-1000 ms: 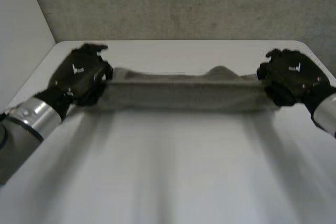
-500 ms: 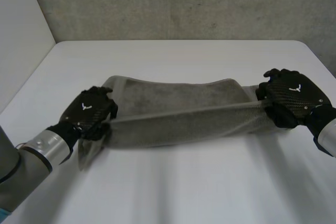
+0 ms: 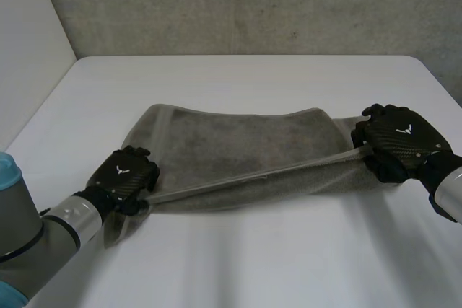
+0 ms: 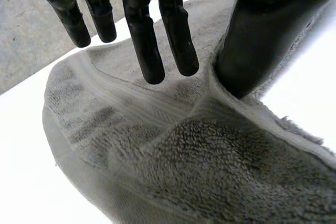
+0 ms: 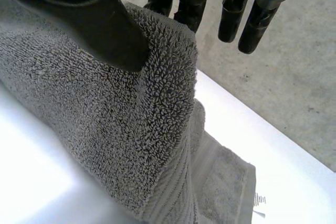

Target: Fold the towel.

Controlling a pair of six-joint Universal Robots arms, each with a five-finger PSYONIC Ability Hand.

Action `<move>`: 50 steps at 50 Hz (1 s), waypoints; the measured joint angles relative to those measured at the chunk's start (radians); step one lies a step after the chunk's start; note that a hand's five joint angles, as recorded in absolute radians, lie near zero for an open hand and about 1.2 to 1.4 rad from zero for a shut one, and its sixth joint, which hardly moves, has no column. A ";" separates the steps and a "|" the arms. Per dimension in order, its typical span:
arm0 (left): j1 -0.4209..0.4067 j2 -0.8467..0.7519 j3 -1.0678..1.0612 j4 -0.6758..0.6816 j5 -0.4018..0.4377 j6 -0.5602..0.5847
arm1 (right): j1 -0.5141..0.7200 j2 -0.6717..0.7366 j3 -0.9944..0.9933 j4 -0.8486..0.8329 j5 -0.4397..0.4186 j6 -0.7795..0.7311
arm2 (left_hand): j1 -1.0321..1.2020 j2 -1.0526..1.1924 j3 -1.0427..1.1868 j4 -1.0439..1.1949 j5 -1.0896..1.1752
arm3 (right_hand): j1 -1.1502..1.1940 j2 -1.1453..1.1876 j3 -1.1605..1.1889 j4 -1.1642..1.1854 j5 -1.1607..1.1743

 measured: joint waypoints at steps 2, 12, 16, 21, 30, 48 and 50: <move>-0.002 0.002 0.000 -0.009 -0.010 0.000 | -0.009 -0.004 -0.001 0.008 0.001 0.003 | 0.000 0.000 0.000 0.000 0.000 | 0.000 0.000 0.000 0.000 0.000; -0.001 0.050 -0.002 -0.041 -0.042 -0.001 | -0.050 -0.031 -0.020 0.087 -0.011 0.029 | 0.402 0.465 0.000 0.000 0.450 | 0.000 0.000 0.000 0.000 0.000; 0.008 0.141 0.005 -0.059 -0.035 -0.007 | -0.054 -0.047 -0.041 0.133 -0.015 0.029 | 0.402 0.472 0.000 0.000 0.459 | 0.000 0.000 0.000 0.000 0.000; 0.017 0.293 0.033 -0.103 -0.010 -0.025 | -0.053 -0.083 -0.094 0.197 -0.021 0.027 | 0.402 0.472 0.000 0.000 0.464 | 0.000 0.000 0.000 0.000 0.000; 0.048 0.518 0.128 -0.235 0.078 -0.142 | -0.051 -0.170 -0.230 0.343 -0.039 0.027 | 0.403 0.472 0.000 0.000 0.466 | 0.000 0.000 0.000 0.000 0.000; 0.151 0.591 0.147 -0.283 0.165 -0.184 | -0.048 -0.197 -0.332 0.527 -0.038 -0.107 | 0.403 0.472 0.000 0.000 0.466 | 0.000 0.000 0.000 0.000 0.001; 0.158 0.582 0.144 -0.282 0.170 -0.183 | -0.049 -0.182 -0.320 0.525 -0.037 -0.129 | 0.403 0.472 0.000 0.000 0.466 | 0.000 0.000 0.000 0.000 0.001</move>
